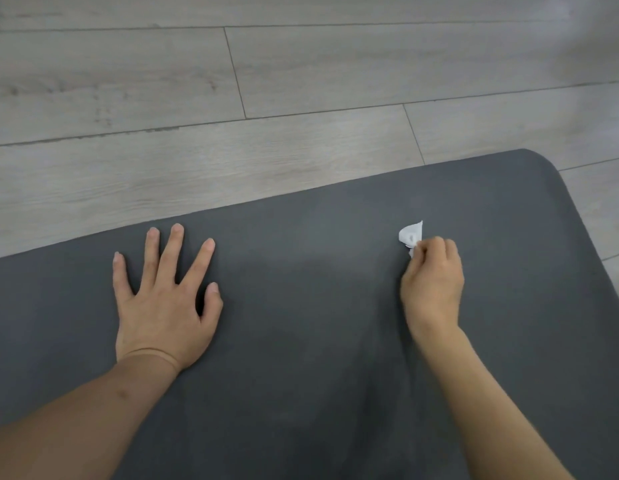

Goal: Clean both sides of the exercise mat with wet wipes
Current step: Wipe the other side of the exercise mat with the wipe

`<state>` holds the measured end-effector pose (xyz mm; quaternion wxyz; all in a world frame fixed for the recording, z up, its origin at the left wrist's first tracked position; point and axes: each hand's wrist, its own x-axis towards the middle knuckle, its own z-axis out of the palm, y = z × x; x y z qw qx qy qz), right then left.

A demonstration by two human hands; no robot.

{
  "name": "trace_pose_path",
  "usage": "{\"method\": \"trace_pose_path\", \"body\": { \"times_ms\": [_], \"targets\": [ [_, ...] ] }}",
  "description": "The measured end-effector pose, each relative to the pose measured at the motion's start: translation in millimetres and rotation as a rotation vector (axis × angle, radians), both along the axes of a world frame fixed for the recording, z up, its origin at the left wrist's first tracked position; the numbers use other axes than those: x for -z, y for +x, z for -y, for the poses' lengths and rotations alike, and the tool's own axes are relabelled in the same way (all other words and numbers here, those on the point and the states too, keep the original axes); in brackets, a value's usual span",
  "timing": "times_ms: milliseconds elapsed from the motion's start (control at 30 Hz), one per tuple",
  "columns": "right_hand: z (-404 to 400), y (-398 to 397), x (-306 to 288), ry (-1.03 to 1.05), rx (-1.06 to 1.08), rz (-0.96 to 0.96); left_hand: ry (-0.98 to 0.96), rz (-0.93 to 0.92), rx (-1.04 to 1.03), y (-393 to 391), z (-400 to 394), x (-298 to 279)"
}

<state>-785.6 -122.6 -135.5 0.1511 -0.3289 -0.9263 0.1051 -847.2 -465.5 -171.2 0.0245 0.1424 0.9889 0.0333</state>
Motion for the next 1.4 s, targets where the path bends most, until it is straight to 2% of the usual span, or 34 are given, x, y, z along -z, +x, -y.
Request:
{"method": "trace_pose_path", "body": {
  "times_ms": [67, 167, 233, 300, 400, 467, 500, 567, 633, 700, 733, 767, 833, 933, 1133, 1300, 1400],
  "targets": [
    [58.8, 1.2, 9.2, -0.01, -0.068, -0.048, 0.006, 0.005, 0.0, 0.4, 0.8, -0.3],
    [162.0, 22.5, 14.5, -0.08, -0.457, 0.009, 0.013, 0.003, -0.001, 0.3, 0.6, -0.6],
    [161.7, 30.6, 15.4, -0.108, -0.656, 0.042, 0.016, 0.002, -0.004, 1.0, 1.1, -0.8],
    [103.2, 24.4, 17.0, -0.032, -0.586, 0.046, 0.021, -0.003, -0.005, 0.7, 0.4, -0.2],
    [5.3, 14.8, 7.9, 0.039, -0.217, 0.059, 0.029, -0.004, -0.005, 0.4, -0.7, -0.5],
    [-1.2, 14.6, 3.7, -0.018, 0.003, 0.018, 0.022, 0.0, -0.005, 1.0, -0.4, -0.3],
    [19.8, 12.7, 3.8, -0.032, 0.05, -0.01, 0.016, 0.004, -0.004, 1.4, -0.1, -0.1],
    [86.8, 10.7, 12.0, -0.053, -0.064, -0.053, 0.009, 0.011, -0.006, 1.0, 0.9, 0.4],
    [158.8, 17.5, 15.1, -0.097, -0.376, -0.002, 0.007, 0.01, 0.002, 0.0, 1.5, 1.3],
    [182.4, 26.3, 12.3, -0.104, -0.652, 0.048, 0.015, 0.008, 0.005, 0.3, 2.8, 1.2],
    [166.9, 26.7, 12.0, -0.092, -0.694, 0.048, 0.02, 0.008, 0.006, 0.5, 3.2, 1.3],
    [140.4, 26.6, 13.0, -0.048, -0.672, 0.046, 0.022, 0.008, 0.004, 0.8, 3.0, 1.1],
    [78.2, 30.9, 13.7, 0.014, -0.483, 0.04, 0.023, 0.008, 0.008, 0.2, 2.6, 0.9],
    [24.2, 46.4, 11.5, -0.058, -0.172, -0.062, 0.027, 0.006, 0.005, -0.3, 2.6, 1.3],
    [49.6, 53.9, 32.5, -0.128, -0.225, -0.245, 0.015, 0.027, -0.005, -2.0, 1.2, -2.0],
    [47.3, 51.9, 32.8, -0.147, -0.235, -0.275, 0.014, 0.036, -0.029, 0.2, -0.9, -4.7],
    [45.0, 49.9, 34.8, -0.153, -0.245, -0.273, 0.08, -0.055, 0.029, 3.4, -2.6, -6.4]
  ]
}}
